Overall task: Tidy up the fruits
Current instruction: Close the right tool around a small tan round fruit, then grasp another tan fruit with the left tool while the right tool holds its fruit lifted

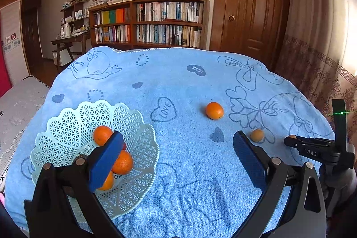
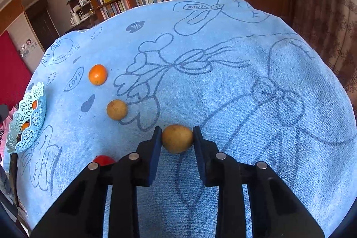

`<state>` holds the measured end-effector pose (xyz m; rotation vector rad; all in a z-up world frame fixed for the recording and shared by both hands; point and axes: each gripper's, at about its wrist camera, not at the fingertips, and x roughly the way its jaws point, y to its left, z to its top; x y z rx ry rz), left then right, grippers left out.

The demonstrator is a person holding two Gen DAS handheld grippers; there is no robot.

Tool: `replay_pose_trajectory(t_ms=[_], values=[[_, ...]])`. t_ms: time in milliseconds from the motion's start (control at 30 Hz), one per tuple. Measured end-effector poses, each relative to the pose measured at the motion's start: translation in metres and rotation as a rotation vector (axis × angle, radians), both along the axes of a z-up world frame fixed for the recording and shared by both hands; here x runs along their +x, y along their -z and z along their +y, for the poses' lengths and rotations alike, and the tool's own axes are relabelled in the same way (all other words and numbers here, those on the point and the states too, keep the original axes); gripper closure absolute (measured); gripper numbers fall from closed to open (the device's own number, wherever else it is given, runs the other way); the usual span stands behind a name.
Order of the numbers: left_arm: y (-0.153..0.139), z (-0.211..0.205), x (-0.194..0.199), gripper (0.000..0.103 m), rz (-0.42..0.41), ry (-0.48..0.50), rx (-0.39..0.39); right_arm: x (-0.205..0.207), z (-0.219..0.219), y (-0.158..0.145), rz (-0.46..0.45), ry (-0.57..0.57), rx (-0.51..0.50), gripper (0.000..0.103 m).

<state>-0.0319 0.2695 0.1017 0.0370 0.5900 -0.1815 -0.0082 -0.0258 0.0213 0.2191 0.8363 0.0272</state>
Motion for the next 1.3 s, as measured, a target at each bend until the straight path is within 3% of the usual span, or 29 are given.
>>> replay_pose_trajectory(t_ms=[267, 533, 933, 1100, 1300], values=[[0.013, -0.048, 0.014, 0.003, 0.033, 0.090, 0.037, -0.003, -0.012, -0.011, -0.040, 0.013, -0.039, 0.074], [0.032, -0.099, 0.040, 0.003, 0.101, 0.200, 0.067, -0.001, -0.024, -0.005, -0.034, 0.034, -0.005, 0.074], [0.075, -0.149, 0.081, 0.035, 0.260, 0.300, 0.069, -0.001, -0.022, -0.001, -0.029, 0.019, 0.014, 0.074], [0.086, -0.158, 0.089, 0.038, 0.300, 0.325, 0.072, -0.001, -0.022, -0.001, -0.028, 0.020, 0.018, 0.074], [0.089, -0.165, 0.097, 0.056, 0.302, 0.316, 0.104, -0.001, -0.022, 0.000, -0.027, 0.020, 0.019, 0.074]])
